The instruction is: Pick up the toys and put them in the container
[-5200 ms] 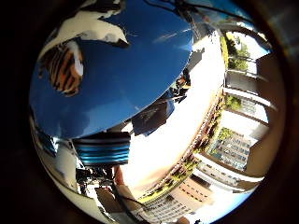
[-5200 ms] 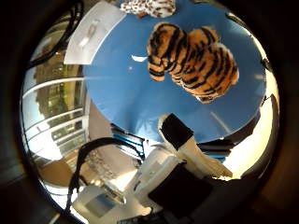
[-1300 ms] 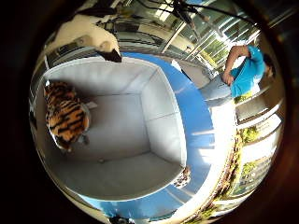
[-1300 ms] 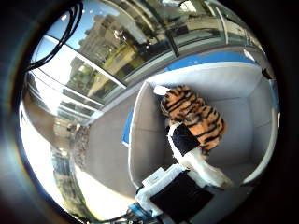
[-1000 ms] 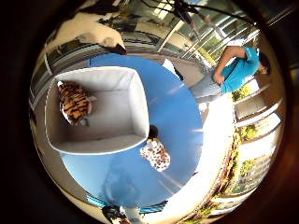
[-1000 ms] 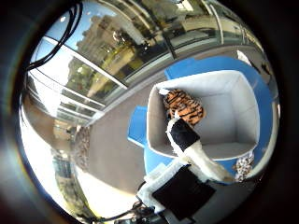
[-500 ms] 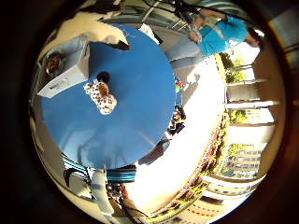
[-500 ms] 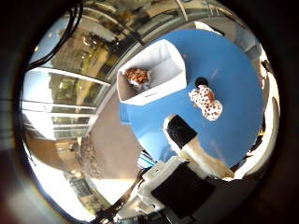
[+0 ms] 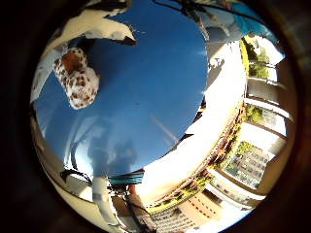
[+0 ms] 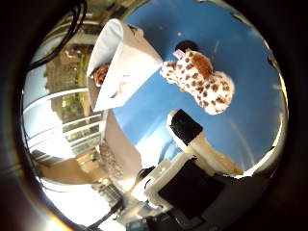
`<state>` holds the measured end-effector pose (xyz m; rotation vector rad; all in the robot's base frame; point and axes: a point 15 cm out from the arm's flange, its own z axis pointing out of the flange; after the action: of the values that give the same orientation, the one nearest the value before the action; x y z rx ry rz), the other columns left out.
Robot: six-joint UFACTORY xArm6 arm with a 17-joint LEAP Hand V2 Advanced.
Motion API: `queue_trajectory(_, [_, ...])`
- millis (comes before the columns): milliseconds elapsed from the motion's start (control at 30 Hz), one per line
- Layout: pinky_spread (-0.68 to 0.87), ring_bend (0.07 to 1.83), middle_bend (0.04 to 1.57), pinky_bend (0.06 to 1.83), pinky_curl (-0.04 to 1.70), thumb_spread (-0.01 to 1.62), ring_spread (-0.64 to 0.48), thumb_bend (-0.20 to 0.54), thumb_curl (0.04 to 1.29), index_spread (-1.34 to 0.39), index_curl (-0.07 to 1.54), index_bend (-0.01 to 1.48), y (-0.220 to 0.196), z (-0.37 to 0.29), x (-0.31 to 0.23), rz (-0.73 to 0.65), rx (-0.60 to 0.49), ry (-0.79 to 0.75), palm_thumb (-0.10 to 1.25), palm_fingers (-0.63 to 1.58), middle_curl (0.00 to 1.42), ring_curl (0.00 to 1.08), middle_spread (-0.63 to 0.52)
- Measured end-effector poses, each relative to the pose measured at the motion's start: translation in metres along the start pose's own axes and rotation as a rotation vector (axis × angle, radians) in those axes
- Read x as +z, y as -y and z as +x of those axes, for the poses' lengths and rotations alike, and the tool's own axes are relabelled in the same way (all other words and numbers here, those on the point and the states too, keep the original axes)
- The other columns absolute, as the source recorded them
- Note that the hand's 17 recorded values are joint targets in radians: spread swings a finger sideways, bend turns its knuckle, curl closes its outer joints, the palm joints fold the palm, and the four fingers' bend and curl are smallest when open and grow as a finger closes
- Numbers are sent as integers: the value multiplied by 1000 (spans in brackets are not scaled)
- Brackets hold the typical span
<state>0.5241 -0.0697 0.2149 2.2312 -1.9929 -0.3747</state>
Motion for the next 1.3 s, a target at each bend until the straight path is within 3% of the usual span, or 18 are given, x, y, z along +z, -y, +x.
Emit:
queue_trajectory(300, [474, 686, 275, 797, 142, 1131, 330, -29, 335, 46, 273, 185, 10, 1, 64, -118, 15, 14, 497, 448, 388, 307, 105])
queue_trajectory(367, [474, 786, 374, 797, 117, 1128, 313, -31, 334, -1, 277, 198, 9, 2, 66, -128, 5, -13, 493, 726, 417, 325, 46])
queue_trajectory(467, [466, 892, 559, 934, 142, 1121, 235, -20, 339, -131, 290, 202, 7, 3, 66, -148, -20, -65, 514, 1190, 490, 366, -20])
queue_trajectory(533, [437, 994, 686, 1043, 195, 1111, 186, -9, 350, -210, 329, 213, 7, 3, 64, -159, -38, -99, 568, 1240, 561, 430, -39])
queue_trajectory(667, [401, 1180, 868, 1160, 250, 1096, 101, 11, 390, -312, 356, 221, 6, -1, 54, -164, -78, -173, 687, 1144, 668, 520, -80])
queue_trajectory(767, [355, 1275, 966, 1307, 308, 1091, 42, 107, 476, -406, 379, 250, 2, -2, 45, -157, -79, -173, 905, 1115, 744, 579, -117])
queue_trajectory(833, [326, 1311, 1020, 1374, 340, 1092, 16, 121, 510, -461, 398, 277, -8, -2, 40, -181, -75, -165, 952, 1092, 785, 605, -131])
queue_trajectory(1033, [247, 1386, 1148, 1527, 440, 1086, -53, 96, 600, -642, 504, 379, -72, -6, 9, -329, -100, -110, 987, 973, 892, 684, -156])
queue_trajectory(1300, [181, 1456, 1249, 1660, 538, 1092, -102, 64, 693, -822, 686, 482, -145, -20, -87, -265, -196, -96, 1011, 871, 967, 750, -169])
